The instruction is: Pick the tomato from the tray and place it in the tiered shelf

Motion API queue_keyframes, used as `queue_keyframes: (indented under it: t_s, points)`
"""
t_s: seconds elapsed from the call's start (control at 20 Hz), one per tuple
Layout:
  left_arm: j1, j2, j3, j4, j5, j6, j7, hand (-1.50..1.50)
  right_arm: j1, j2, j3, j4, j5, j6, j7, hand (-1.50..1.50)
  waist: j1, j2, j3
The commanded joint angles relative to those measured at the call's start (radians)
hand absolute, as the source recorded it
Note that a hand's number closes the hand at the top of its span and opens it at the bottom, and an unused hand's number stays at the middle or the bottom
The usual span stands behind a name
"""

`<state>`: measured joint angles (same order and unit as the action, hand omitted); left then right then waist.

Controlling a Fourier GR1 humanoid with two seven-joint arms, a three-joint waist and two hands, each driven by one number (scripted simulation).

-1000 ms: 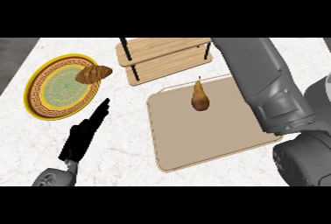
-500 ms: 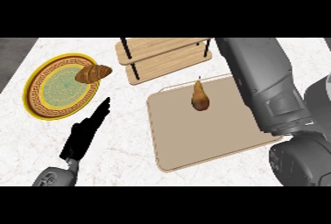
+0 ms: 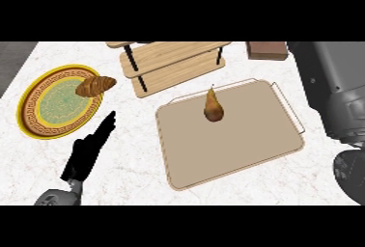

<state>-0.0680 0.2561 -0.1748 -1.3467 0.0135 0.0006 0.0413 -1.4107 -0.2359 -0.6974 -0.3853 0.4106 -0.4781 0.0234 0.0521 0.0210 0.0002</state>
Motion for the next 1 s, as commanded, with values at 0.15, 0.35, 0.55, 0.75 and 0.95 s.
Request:
queue_keyframes:
  t_s: [0.15,0.35,0.55,0.75,0.95]
  points:
    - [0.050,0.005,0.020,0.020,-0.003,-0.012,-0.074,0.00,0.119,-0.177,-0.017,0.019,-0.040,0.144,-0.015,-1.50,-0.031,-0.012,0.000]
    - [0.022,0.002,0.043,0.035,0.014,-0.023,-0.030,0.00,0.170,-0.260,-0.015,0.000,-0.074,0.274,-0.083,-1.50,-0.035,-0.014,0.000]
    - [0.001,-0.002,0.048,0.030,0.010,-0.028,0.001,0.00,0.224,-0.320,0.010,-0.004,-0.083,0.382,-0.110,-1.50,-0.040,-0.015,0.000]
    - [0.034,-0.001,0.046,0.030,-0.014,-0.028,-0.038,0.00,0.280,-0.349,0.021,0.003,-0.106,0.469,-0.172,-1.50,-0.038,-0.015,0.000]
    - [-0.005,-0.011,0.055,0.009,-0.008,-0.032,0.005,0.00,0.277,-0.412,0.047,0.044,-0.089,0.476,-0.161,-1.50,-0.027,-0.011,0.001]
